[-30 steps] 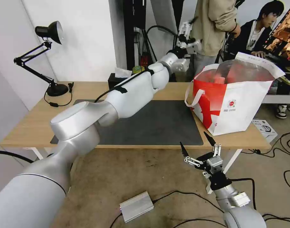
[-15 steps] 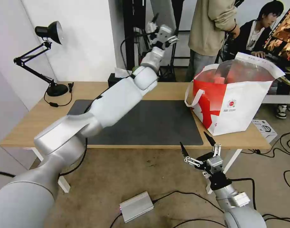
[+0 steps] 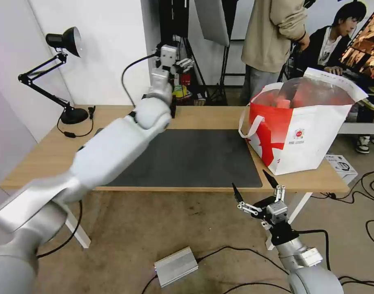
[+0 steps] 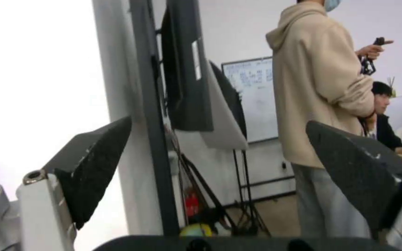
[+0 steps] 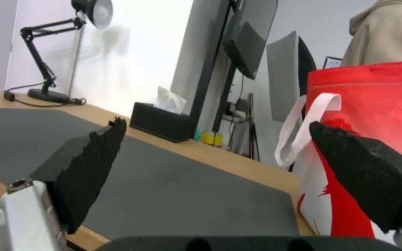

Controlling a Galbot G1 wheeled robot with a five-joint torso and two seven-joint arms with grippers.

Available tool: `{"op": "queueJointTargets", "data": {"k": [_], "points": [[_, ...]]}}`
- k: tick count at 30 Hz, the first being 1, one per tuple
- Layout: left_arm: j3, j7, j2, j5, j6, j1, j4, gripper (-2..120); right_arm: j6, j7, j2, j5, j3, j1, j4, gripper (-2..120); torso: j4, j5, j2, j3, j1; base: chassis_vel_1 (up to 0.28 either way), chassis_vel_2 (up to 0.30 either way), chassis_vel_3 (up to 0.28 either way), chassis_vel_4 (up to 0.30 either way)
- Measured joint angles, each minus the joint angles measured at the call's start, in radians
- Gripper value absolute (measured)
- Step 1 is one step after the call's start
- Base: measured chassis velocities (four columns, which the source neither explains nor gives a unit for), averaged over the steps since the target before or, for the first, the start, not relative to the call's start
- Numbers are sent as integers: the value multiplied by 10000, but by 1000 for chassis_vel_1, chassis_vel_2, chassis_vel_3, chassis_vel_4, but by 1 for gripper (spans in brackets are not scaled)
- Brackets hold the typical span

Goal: Pick up the trash from the table and place it into the takeout bag.

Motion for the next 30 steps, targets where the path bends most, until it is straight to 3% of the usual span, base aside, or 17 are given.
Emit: {"op": "queueJointTargets", "data": {"k": [7, 8, 13, 14, 17, 21, 23, 26, 30], "points": [[-1756, 441, 1532, -246, 616, 1980, -2109, 100, 0, 0, 0, 0, 0, 0, 0, 100, 2, -1, 1, 0, 0, 0, 0, 0, 0], [-1756, 441, 1532, -246, 616, 1980, -2109, 100, 0, 0, 0, 0, 0, 0, 0, 100, 2, -1, 1, 0, 0, 0, 0, 0, 0], [-3840, 1210, 2505, 37, 634, 4379, -3622, 100, 0, 0, 0, 0, 0, 0, 0, 100, 3, -2, 0, -1, -1, 0, 0, 0, 0], [-3840, 1210, 2505, 37, 634, 4379, -3622, 100, 0, 0, 0, 0, 0, 0, 0, 100, 3, -2, 0, -1, -1, 0, 0, 0, 0], [-4889, 1522, 2902, 320, 395, 5876, -4424, 100, 0, 0, 0, 0, 0, 0, 0, 100, 4, -3, 0, -1, -2, 0, 0, 0, 0], [-6026, 1842, 2908, 818, 157, 7269, -5083, 100, 0, 0, 1, 0, 0, 0, 0, 100, 3, 0, 0, -1, -2, 0, 0, 0, 0], [-6216, 1907, 2874, 932, 74, 7500, -5175, 100, 0, 0, 0, 0, 0, 0, 0, 100, 3, -1, 1, -1, -1, 0, 0, 0, 0], [-7424, 2634, 2316, 1924, -650, 8999, -5512, 100, 0, 0, 0, 0, 0, 0, 0, 100, 2, -1, -1, 0, -2, 0, 0, 0, 0], [-8207, 3342, 1584, 2877, -1447, 10145, -5585, 100, 0, 0, 1, 0, 0, 0, 0, 100, 3, -2, -1, 0, -2, 0, 0, 0, 0]]}}
